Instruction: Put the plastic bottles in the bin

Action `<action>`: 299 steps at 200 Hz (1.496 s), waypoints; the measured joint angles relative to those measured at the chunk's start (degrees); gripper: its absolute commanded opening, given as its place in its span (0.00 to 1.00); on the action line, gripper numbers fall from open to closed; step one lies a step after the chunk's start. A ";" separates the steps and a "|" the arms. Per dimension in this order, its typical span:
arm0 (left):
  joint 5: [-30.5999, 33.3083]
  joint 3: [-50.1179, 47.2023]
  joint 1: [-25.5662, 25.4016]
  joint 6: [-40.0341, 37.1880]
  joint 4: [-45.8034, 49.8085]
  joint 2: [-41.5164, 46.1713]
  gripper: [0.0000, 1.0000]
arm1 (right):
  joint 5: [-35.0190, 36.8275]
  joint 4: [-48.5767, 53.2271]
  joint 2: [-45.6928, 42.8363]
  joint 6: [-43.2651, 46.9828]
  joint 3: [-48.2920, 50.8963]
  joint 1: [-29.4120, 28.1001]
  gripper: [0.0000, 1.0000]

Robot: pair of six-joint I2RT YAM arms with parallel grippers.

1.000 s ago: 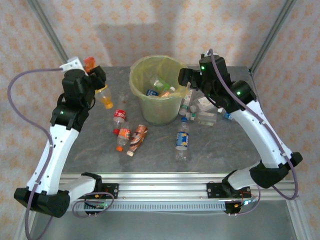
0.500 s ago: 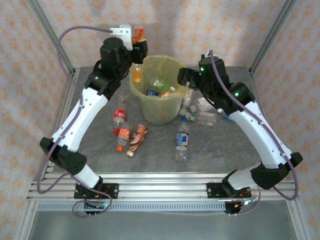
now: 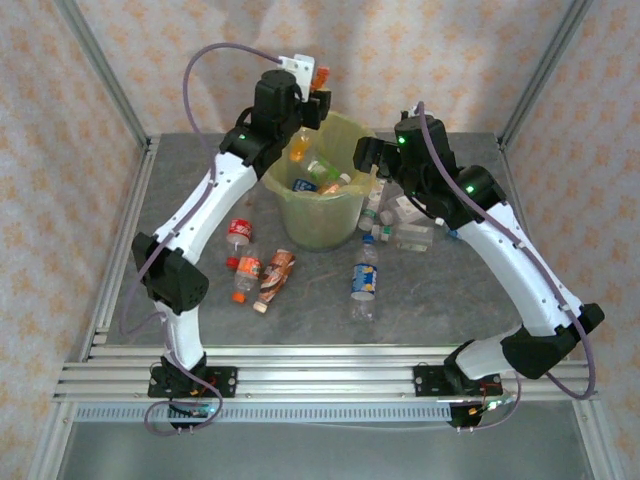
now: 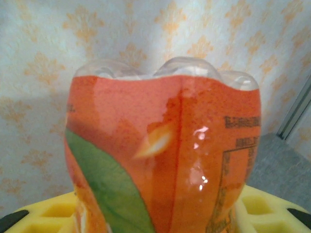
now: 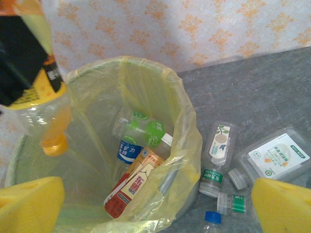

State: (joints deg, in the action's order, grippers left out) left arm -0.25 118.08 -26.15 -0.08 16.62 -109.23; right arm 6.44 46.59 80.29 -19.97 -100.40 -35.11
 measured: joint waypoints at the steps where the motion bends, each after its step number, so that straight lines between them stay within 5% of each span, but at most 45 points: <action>1: 0.13 -0.07 0.00 0.00 0.07 -0.09 0.52 | 0.00 0.00 0.00 0.00 0.00 0.02 0.99; 95: 6.78 -12.98 0.00 1.66 -1.11 0.09 0.56 | 0.02 -0.15 0.00 0.00 0.94 0.02 0.99; 179: 9.77 -17.00 0.00 3.26 -1.44 2.80 0.80 | 0.02 -0.20 0.00 -0.02 1.16 0.02 0.99; 299: 10.47 -18.40 -0.11 5.53 -1.18 9.09 0.80 | 0.13 -0.15 0.31 -0.04 1.09 0.02 0.99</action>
State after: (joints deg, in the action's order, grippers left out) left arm 10.22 99.68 -26.26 5.45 15.44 -100.14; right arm 6.57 46.44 80.60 -20.01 -99.31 -35.09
